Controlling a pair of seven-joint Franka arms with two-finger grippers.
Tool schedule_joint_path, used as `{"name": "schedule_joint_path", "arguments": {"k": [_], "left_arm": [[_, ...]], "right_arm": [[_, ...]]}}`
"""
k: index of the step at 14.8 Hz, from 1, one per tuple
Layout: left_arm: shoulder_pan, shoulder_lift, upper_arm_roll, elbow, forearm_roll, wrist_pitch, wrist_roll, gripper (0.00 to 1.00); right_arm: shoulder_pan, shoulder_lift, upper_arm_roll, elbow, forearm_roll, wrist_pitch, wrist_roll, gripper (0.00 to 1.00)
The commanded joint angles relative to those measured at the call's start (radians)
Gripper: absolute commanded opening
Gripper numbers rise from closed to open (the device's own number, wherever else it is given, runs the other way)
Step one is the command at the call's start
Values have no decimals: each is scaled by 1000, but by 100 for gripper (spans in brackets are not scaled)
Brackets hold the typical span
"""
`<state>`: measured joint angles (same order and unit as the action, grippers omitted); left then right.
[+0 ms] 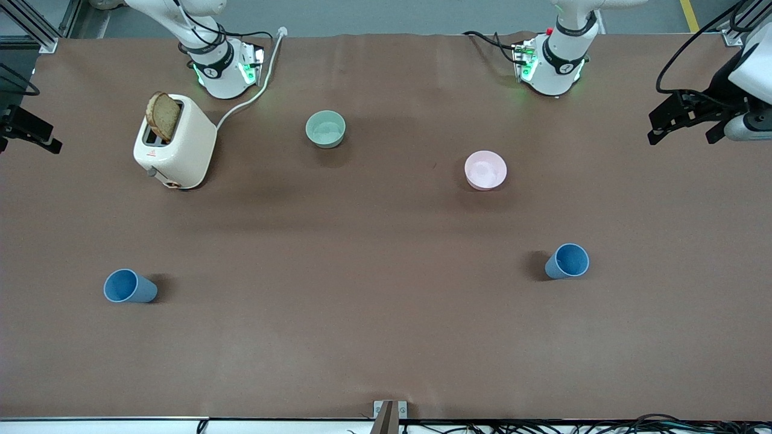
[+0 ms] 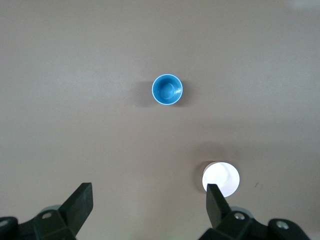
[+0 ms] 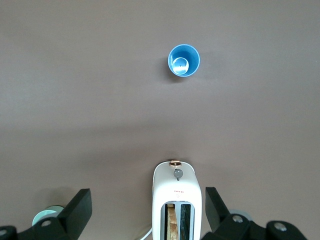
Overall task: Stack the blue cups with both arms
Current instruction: 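Reach both grippers down to the two blue cups and grasp them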
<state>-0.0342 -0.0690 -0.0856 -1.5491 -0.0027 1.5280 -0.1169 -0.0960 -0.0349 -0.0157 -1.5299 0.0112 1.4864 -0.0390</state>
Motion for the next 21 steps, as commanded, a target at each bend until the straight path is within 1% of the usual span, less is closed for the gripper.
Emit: {"name": "schedule_joint_path", "arguments": {"k": [1,4,6,7,9,11,12,13,14,15,18,19,21], "left_arm": [[0,11,1,32,3,-32,14,100],[1,55,3,59,9,-32,11,100],[5,115,3,54,9,-17,17,100],[13,144,3,41,9,29,17,100],[20,182,3,-35,10,162,17,100],[20,202,3,-153,10,343,17,100],[20,213,4,-214,12,436,19,100],[25,238,3,-254,12,508,20,100],[30,261,4,-281,12,565,25,100],[30,294,3,-286,12,610,34,100],[31,394,3,-269,16,697,59,100],[31,423,3,-269,21,716,59,95],[45,474,3,-269,21,721,59,80]], "right_arm": [[-2,1,3,5,-14,-3,-9,100],[-2,1,3,5,-14,-6,-9,100],[-4,1,3,5,-14,-5,-7,100],[-4,1,3,5,-14,-6,-7,100],[-4,1,3,5,-13,-5,-7,100],[-7,12,3,10,-16,6,-9,100],[-8,36,2,13,-11,12,-9,100],[-25,59,2,14,-5,43,-9,100],[-34,84,2,14,-2,90,-10,100],[-40,119,2,14,0,130,-13,100],[-71,222,2,16,3,230,-90,100],[-92,262,3,16,4,279,-102,100],[-112,343,3,16,13,352,-110,100]]}}
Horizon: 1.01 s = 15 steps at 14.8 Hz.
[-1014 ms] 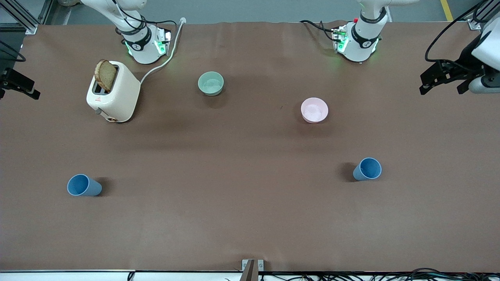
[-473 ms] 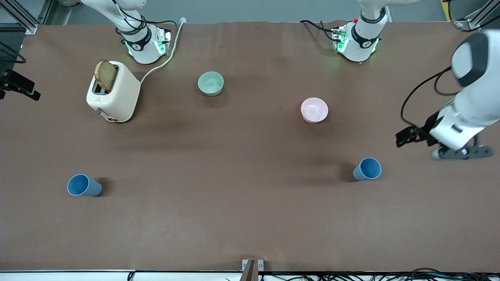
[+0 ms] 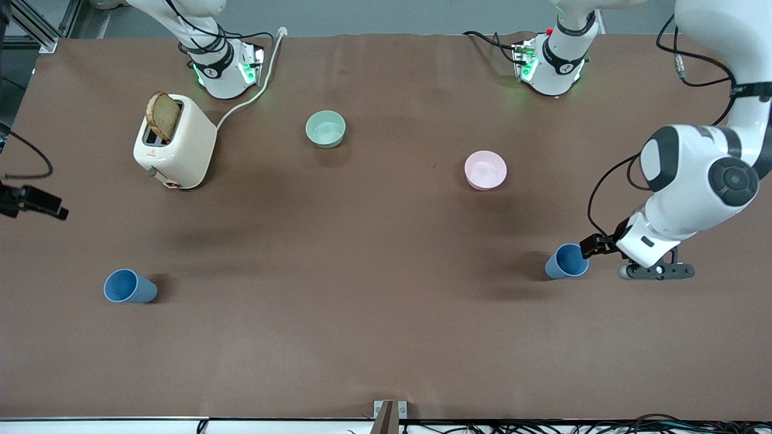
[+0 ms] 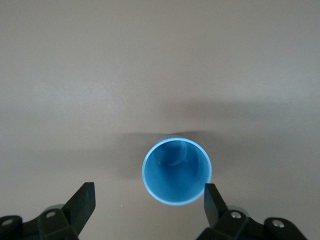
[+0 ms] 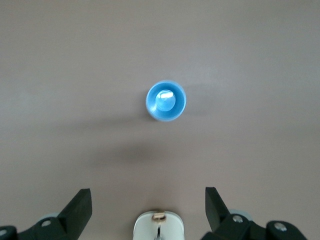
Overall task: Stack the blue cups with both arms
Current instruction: 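Reach both grippers down to the two blue cups and grasp them, then carry the blue cup with the left gripper toward the table middle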
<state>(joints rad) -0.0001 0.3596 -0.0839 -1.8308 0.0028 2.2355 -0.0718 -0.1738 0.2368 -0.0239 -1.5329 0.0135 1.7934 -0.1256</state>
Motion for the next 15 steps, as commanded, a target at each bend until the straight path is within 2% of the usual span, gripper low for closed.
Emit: {"name": "schedule_joint_path", "arguments": {"k": [1,4,8,12,13,14,15], "left_arm": [[15,59,1,12,16,13,15,77],[37,91,0,5,14,13,62,62],[37,131,-5,8,-3,35,61,42],[25,141,-13,10,-3,36,37,4],[17,128,-29,11,-4,32,11,0],[11,101,-49,11,-3,23,-35,0],[8,70,-66,10,-1,10,-81,0]], "right_arm": [[-47,116,12,19,29,87,-46,100],[-65,244,12,14,115,236,-94,100],[-70,374,15,16,123,339,-118,99],[-67,434,16,14,125,389,-164,93],[-70,438,16,10,126,389,-164,89],[-72,440,18,8,129,389,-166,78],[-72,440,16,8,129,389,-164,61]]}}
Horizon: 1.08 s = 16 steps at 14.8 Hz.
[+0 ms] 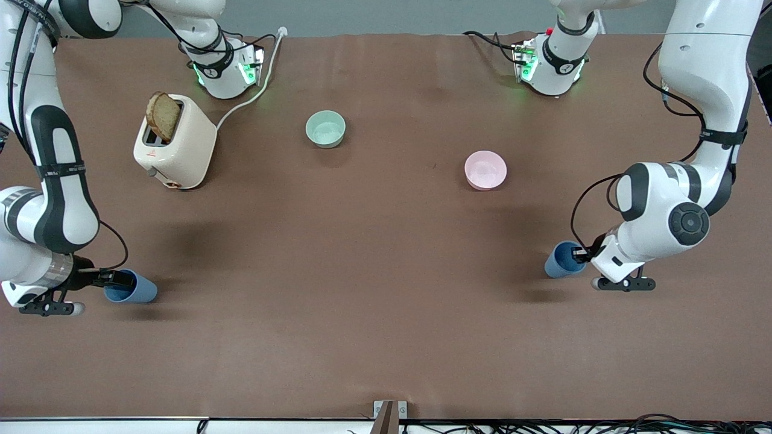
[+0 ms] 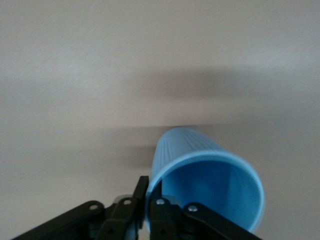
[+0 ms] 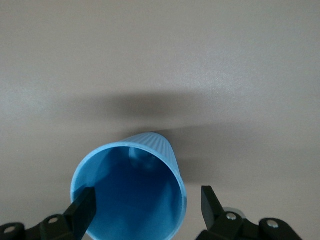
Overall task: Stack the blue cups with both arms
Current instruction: 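Carry the blue cup with the left gripper toward the table middle, then set the left cup down while the right gripper carries its cup over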
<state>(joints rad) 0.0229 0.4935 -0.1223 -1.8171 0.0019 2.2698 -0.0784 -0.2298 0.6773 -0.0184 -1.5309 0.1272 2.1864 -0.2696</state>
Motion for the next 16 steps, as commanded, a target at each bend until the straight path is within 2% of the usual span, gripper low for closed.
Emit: {"name": "schedule_joint_path", "arguments": {"k": [1,3,5,7,10,13,16], "left_arm": [[-26,-91,-63,2,0,-73,-125,0],[-35,-119,-133,41,1,-151,-248,0],[-49,-115,-238,93,4,-245,-456,0],[-98,-104,-302,105,7,-248,-640,0],[-269,-55,-306,131,12,-222,-843,0],[-349,19,-306,124,35,-57,-1013,0],[-417,117,-304,140,148,14,-1159,0]], "right_arm": [[-16,-1,12,6,17,-5,-20,38],[-16,-1,14,6,17,-7,-19,5],[-16,-2,14,6,17,-8,-19,1],[-14,-5,14,6,17,-14,-13,0],[3,-25,14,8,17,-36,-5,0],[20,-105,17,12,17,-117,10,0],[79,-205,14,11,14,-238,120,0]]}}
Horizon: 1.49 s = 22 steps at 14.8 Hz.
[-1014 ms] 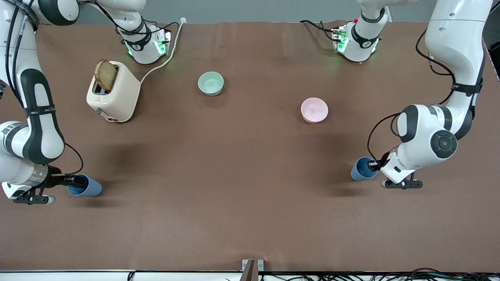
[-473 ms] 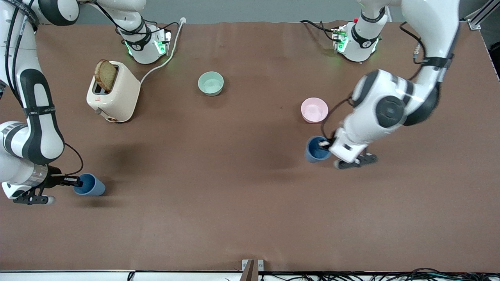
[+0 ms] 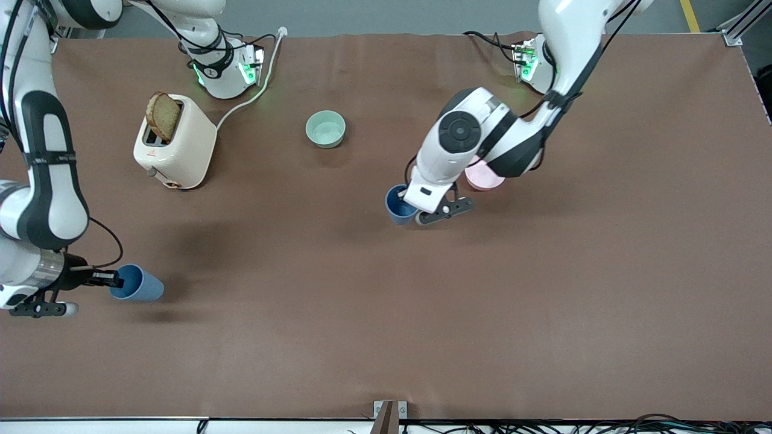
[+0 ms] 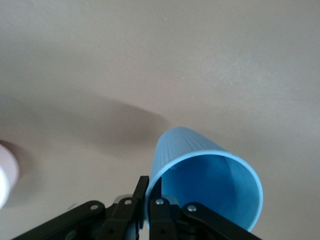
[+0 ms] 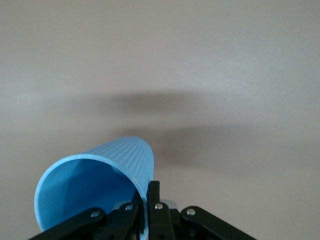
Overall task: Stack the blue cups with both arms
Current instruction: 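Set the left cup down while the right gripper carries its cup over, then open the left gripper and withdraw while the right gripper nears the cup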
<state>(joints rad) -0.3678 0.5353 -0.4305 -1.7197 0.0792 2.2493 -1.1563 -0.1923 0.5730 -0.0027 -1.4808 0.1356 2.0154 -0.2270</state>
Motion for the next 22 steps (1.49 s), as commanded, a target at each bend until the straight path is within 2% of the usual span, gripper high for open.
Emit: {"name": "schedule_joint_path", "arguments": {"k": [1,3,5,6,7,8,9,11,15,18,22], "left_arm": [[-37,103,4,48,106,64,-129,0],[-45,136,3,49,158,101,-181,0],[-46,144,3,51,159,102,-184,3],[-46,144,3,63,157,102,-183,17],[-46,141,3,78,159,98,-184,51],[-46,132,4,81,162,89,-184,90],[-42,115,4,83,165,76,-181,100],[-17,42,6,110,169,-29,-158,100],[87,8,-7,392,162,-372,106,100],[203,-124,-7,410,154,-425,336,100],[283,-256,-2,408,152,-560,492,100]], "right_arm": [[72,-132,-2,-41,1,-92,130,0],[131,-197,-3,-42,-7,-156,223,0],[219,-263,-6,-44,-17,-213,349,0],[253,-284,-5,-44,-34,-233,400,0],[293,-306,-3,-44,-48,-254,461,0],[338,-326,-2,-44,-51,-277,528,0],[368,-341,0,-44,-51,-299,582,0],[462,-355,0,-44,-51,-302,696,0],[629,-344,-2,-44,-54,-278,918,0],[753,-308,-2,-73,-54,-192,1099,0],[875,-214,-2,-88,-79,-51,1273,0]]}}
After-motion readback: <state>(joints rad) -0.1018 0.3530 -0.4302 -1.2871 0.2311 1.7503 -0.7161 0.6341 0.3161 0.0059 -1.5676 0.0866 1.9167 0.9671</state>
